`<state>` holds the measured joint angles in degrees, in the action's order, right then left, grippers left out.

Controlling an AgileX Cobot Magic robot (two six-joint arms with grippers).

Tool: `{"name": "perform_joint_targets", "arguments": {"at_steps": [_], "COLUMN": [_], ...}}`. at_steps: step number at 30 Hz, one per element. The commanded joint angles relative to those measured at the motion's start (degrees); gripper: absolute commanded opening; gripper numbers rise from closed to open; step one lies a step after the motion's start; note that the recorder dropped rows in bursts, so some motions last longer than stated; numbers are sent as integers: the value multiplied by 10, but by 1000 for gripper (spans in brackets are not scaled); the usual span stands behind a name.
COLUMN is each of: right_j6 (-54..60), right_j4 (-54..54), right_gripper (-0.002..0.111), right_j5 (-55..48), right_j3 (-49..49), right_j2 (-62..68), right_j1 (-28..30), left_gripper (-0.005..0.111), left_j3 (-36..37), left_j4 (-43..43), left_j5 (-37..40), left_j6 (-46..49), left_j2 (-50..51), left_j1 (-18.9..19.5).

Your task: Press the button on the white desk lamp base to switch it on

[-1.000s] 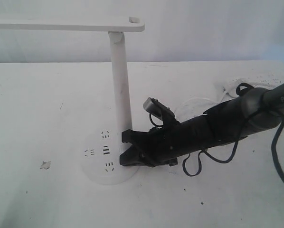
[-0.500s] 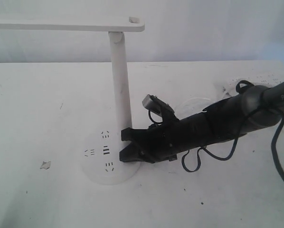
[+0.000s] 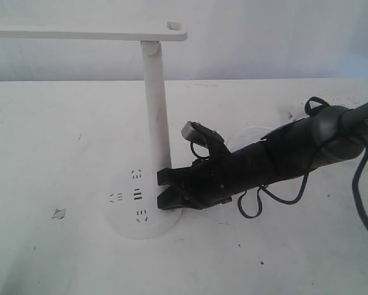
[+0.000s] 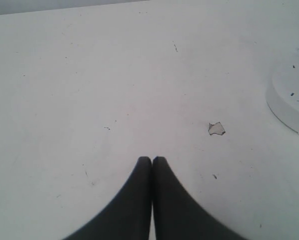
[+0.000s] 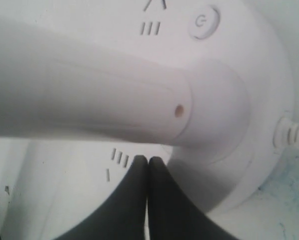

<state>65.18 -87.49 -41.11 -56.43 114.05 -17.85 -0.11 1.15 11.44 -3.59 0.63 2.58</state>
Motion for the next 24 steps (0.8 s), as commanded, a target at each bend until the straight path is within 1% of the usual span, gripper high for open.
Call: {"name": "perform_joint_targets", "arguments": {"at_steps": [1, 16, 24], "right_j6": [0, -11, -10], "right_j4": [13, 27, 21], "right_gripper": [0, 0, 0], "right_j5": [16, 16, 20], "right_j3": [-3, -1, -1], "right_j2": [-3, 14, -55], "right_j1": [-1, -1, -1], "left_gripper": [0, 0, 0], "left_j3": [1, 1, 1], "left_j4": [-3, -3, -3], "left_j5": [-1, -1, -1], "left_j6": [0, 0, 0], "left_j2": [1, 1, 1], "left_j1": [1, 1, 1]}}
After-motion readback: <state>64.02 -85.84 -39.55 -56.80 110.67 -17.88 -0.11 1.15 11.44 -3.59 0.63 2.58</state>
